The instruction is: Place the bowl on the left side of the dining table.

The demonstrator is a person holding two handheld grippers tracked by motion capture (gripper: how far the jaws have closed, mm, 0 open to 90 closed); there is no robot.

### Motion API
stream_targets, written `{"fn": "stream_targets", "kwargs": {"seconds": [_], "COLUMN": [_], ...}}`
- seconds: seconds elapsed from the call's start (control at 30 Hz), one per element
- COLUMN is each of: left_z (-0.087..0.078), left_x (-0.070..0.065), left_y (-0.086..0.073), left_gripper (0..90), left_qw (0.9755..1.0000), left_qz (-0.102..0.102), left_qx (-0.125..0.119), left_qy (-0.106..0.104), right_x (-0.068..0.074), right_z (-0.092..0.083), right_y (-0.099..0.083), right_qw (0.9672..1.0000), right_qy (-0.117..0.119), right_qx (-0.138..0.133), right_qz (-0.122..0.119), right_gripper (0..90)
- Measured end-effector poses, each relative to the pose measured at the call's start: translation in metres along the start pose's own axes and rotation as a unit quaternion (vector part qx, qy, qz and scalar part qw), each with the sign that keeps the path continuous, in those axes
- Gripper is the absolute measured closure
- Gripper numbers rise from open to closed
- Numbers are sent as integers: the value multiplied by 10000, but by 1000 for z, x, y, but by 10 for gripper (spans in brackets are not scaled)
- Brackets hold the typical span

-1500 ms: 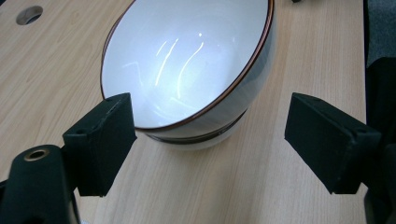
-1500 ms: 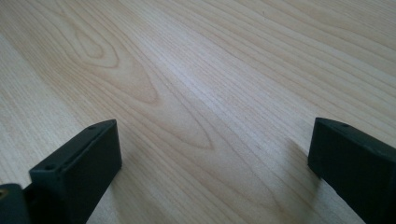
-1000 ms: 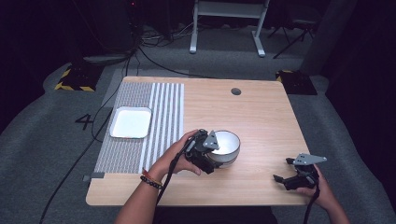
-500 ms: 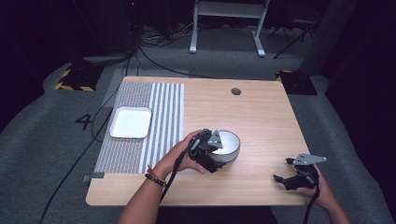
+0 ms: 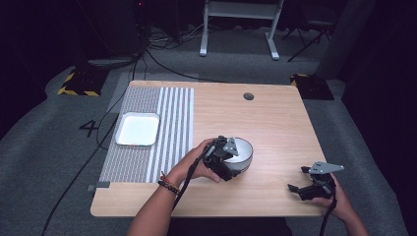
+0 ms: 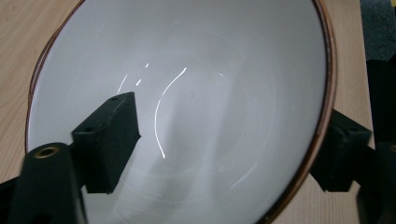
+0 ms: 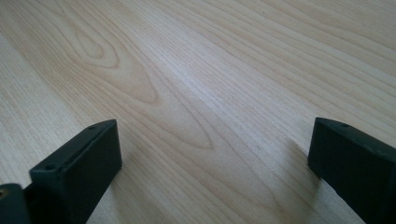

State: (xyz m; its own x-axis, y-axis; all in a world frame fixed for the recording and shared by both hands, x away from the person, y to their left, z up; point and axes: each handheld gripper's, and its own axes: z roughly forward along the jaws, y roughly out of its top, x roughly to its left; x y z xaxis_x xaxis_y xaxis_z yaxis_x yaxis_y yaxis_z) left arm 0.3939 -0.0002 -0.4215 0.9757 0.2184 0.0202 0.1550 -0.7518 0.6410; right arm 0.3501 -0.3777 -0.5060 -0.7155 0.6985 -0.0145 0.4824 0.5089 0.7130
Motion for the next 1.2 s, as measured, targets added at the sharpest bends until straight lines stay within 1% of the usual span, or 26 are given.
{"fn": "stream_targets", "kwargs": {"seconds": [0.03, 0.07, 0.13, 0.17, 0.2, 0.23, 0.37, 0.43, 0.47, 0.53, 0.63, 0.67, 0.8, 0.93, 1.0, 1.2], "left_z": [1, 2, 0, 0, 0, -1, -5, -6, -6, -6, -5, -5, -5, -5, -5, -6], "left_x": [0, -1, -1, -1, -2, -3, -10, -14, -15, -16, -16, -16, -16, -16, -16, -15], "left_y": [1, 1, 2, 2, 2, 3, 7, 8, 8, 9, 10, 10, 11, 11, 11, 12], "left_gripper": [256, 276, 305, 320, 334, 355, 499, 607, 668, 721, 775, 781, 786, 788, 788, 787], "left_qw": [10000, 10000, 9998, 9997, 9996, 9993, 9972, 9956, 9952, 9943, 9942, 9939, 9933, 9938, 9945, 9948], "left_qz": [49, 48, 159, 251, 277, 353, 723, 901, 949, 1031, 1035, 1073, 1121, 1081, 1012, 970], "left_qx": [23, 17, 74, 66, 71, 76, 204, 228, 203, 210, 118, 78, 68, 8, -27, -119], "left_qy": [14, 36, 10, 13, -10, -27, 14, -87, -106, -161, -261, -262, -255, -252, -260, -302], "right_x": [0, 0, 0, 0, 0, 0, 0, 0, 0, 0, 0, 0, 0, 0, 0, 0], "right_z": [0, 0, 0, 0, 0, 0, 0, 0, 0, 0, 0, 0, 0, 0, 0, 0], "right_y": [0, 0, 0, 0, 0, 0, 0, 0, 0, 0, 0, 0, 0, 0, 0, 0], "right_qw": [10000, 10000, 10000, 10000, 10000, 10000, 10000, 10000, 10000, 10000, 10000, 10000, 10000, 10000, 10000, 10000], "right_qy": [0, 0, 0, 0, -1, 0, 0, 0, 2, 1, 1, 0, 0, -1, -3, -1], "right_qx": [1, 2, 1, 2, 2, 2, 1, 1, 1, 1, 1, 0, 0, 1, 0, 0], "right_qz": [0, 2, -1, 3, 2, 3, 2, 3, 2, 1, 2, 1, 0, 2, 0, 1], "right_gripper": [28, 28, 28, 28, 28, 28, 28, 28, 28, 28, 28, 28, 28, 28, 28, 28]}}
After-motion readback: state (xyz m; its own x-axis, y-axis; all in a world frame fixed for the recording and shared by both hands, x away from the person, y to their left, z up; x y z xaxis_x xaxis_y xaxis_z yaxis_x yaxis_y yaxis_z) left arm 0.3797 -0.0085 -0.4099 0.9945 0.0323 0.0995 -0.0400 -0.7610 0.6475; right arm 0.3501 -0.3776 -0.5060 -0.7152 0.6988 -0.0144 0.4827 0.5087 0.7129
